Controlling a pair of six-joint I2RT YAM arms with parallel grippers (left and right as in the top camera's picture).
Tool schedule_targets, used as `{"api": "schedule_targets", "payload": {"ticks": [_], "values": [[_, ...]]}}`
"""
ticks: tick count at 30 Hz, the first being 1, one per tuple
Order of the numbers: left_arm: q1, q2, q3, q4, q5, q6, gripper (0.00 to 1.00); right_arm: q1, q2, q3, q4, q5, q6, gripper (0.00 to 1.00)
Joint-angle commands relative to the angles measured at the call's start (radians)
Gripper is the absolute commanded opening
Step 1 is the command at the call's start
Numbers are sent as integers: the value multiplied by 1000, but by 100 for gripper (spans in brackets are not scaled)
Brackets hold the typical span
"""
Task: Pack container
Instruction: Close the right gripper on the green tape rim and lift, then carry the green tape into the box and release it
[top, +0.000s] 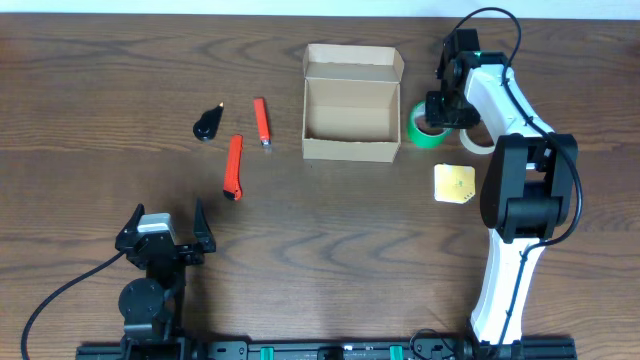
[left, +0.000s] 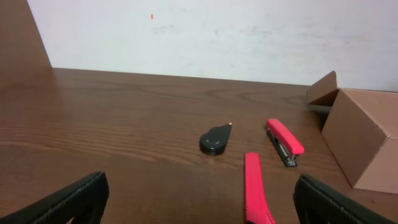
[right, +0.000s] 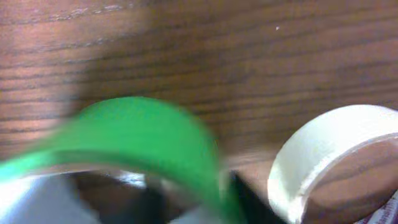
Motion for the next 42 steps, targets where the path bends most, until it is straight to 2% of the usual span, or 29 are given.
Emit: {"api": "schedule_targets", "payload": {"ticks": [1,13,27,33,37,42], "values": [[-3,-8,-16,-47,-14,6,96,7,13,-7,-1,22,0,1],[-3,-8,-16,-47,-14,6,96,7,-37,19,-30,42,5,1],[-3,-8,-16,-47,-14,7,96,15,-413,67,-66,8,20,1],[-3,-8,-16,-47,-14,6,96,81,-507,67,-108,-87,-19,1],[-3,-8,-16,-47,-14,6,96,154,-496,67,-99,-191,-153,1],[-3,-8,-16,-47,-14,6,96,244,-444,66,-34,-180,-156,1]]}}
